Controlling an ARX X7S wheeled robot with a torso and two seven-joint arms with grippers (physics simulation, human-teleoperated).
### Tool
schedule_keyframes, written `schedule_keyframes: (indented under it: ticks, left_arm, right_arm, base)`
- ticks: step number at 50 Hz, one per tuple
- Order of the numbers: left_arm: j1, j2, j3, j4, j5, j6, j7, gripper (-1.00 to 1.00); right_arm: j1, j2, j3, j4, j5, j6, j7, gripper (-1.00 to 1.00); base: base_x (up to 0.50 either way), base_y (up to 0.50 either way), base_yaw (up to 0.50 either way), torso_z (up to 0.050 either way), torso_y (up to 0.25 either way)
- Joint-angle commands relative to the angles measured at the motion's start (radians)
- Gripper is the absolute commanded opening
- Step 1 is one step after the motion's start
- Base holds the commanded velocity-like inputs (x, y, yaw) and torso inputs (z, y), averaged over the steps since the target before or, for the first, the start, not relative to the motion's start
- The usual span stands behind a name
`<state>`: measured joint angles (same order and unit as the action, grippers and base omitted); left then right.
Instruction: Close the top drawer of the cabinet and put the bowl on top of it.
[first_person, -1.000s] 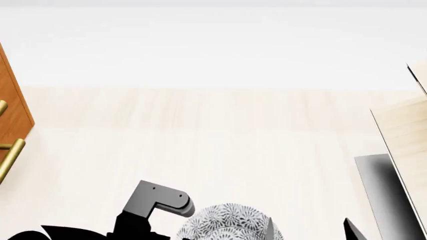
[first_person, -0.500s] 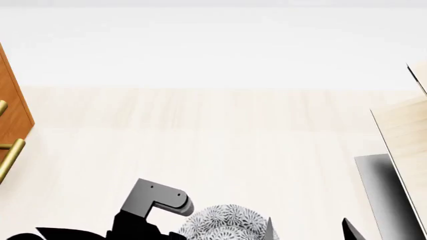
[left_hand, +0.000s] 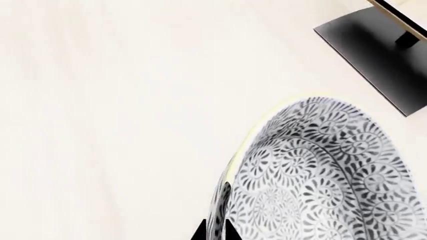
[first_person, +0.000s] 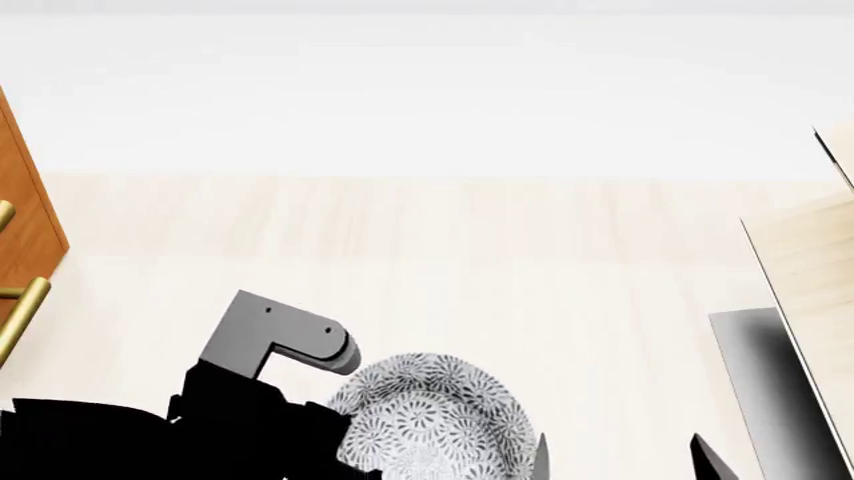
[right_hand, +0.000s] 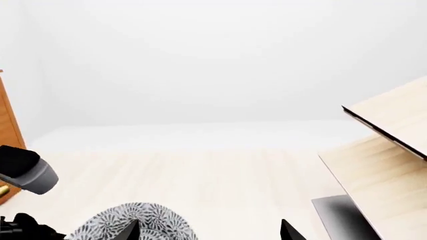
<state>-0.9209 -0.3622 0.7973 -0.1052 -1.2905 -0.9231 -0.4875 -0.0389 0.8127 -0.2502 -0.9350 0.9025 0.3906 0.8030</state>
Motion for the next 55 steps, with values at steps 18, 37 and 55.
schedule_keyframes:
  ticks: [18, 37, 55]
  left_arm:
    - [-0.179, -0.085, -0.113, 0.207, -0.23, -0.155, -0.23, -1.0]
    - [-0.396, -0.127, -0.197, 0.175, -0.41, -0.226, -0.352, -1.0]
    - [-0.64, -0.204, -0.26, 0.032, -0.501, -0.269, -0.426, -1.0]
  right_arm:
    - [-0.002, 0.01, -0.005, -0.013, 0.002, -0.007, 0.008, 1.0]
    - [0.032, 0.021, -0.011, -0.026, 0.03, 0.017, 0.037, 1.0]
    - [0.018, 0.047, 0.008, -0.045, 0.044, -0.006, 0.047, 1.0]
  base:
    - [0.0, 0.0, 0.0, 0.0, 0.0]
    - [0.0, 0.0, 0.0, 0.0, 0.0]
    - [0.0, 0.0, 0.0, 0.0, 0.001]
